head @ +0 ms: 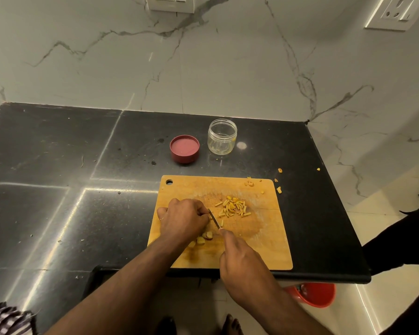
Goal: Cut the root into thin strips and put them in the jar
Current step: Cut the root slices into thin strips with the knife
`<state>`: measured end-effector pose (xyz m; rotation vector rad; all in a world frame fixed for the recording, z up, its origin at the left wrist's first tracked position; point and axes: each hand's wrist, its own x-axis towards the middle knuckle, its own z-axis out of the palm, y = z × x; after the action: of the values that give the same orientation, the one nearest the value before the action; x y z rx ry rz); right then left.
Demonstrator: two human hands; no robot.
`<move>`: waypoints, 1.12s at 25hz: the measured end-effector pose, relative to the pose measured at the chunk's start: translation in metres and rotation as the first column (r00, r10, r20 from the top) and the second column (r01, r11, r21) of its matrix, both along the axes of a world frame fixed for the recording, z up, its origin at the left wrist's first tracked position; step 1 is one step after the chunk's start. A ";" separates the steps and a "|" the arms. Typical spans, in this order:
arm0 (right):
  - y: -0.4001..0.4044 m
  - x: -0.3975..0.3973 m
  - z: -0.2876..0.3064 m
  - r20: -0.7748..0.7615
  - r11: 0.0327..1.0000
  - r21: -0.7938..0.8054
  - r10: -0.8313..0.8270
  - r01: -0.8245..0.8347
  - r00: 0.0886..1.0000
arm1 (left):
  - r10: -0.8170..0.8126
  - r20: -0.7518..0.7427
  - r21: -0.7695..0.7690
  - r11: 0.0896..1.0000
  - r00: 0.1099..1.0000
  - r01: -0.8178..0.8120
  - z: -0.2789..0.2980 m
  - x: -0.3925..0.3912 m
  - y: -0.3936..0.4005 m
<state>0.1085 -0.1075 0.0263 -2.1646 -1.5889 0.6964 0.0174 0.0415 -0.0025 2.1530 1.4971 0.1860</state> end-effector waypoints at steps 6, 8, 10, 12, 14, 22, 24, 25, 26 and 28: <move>-0.019 0.001 0.002 -0.037 1.000 -0.031 -0.003 0.002 0.999 | -0.002 -0.021 -0.008 1.000 1.000 0.002 0.002 0.001 0.001; -0.026 0.003 0.004 -0.034 0.999 -0.028 -0.017 0.016 0.999 | -0.006 -0.013 -0.013 1.000 1.000 0.006 0.002 0.000 0.001; -0.027 0.004 0.006 -0.022 0.999 0.005 -0.036 0.036 0.999 | -0.012 -0.004 -0.021 1.000 1.000 0.012 0.001 -0.001 0.001; -0.023 0.003 0.008 -0.029 0.999 0.021 -0.048 0.049 0.998 | -0.020 -0.004 -0.032 0.999 1.000 0.020 0.002 -0.002 0.002; -0.017 0.001 0.007 -0.028 0.999 0.016 -0.033 0.033 0.999 | -0.018 -0.007 -0.036 0.999 1.000 0.018 0.002 -0.002 0.001; -0.002 -0.004 0.001 -0.013 1.000 0.001 -0.005 0.005 1.000 | 0.017 -0.015 -0.028 0.999 1.000 -0.018 0.004 -0.002 0.001; -0.010 -0.004 0.000 -0.029 1.000 -0.008 -0.005 0.005 1.000 | 0.018 -0.019 -0.021 1.000 1.000 -0.018 0.005 0.000 0.001; -0.016 -0.004 0.000 -0.038 1.000 -0.009 -0.006 0.005 0.999 | 0.016 -0.021 -0.020 1.000 1.000 -0.017 0.005 0.000 0.001; -0.022 -0.004 0.000 -0.045 1.000 -0.007 -0.007 0.007 0.999 | 0.015 -0.020 -0.020 1.000 1.000 -0.016 0.005 0.000 0.001; -0.031 -0.003 0.000 -0.043 1.000 0.002 -0.014 0.014 0.999 | 0.012 -0.016 -0.026 1.000 1.000 -0.012 0.005 0.000 0.000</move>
<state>0.1052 -0.1387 0.0267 -2.1422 -1.5510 0.7318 0.0170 0.0420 0.0025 2.1303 1.5129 0.1534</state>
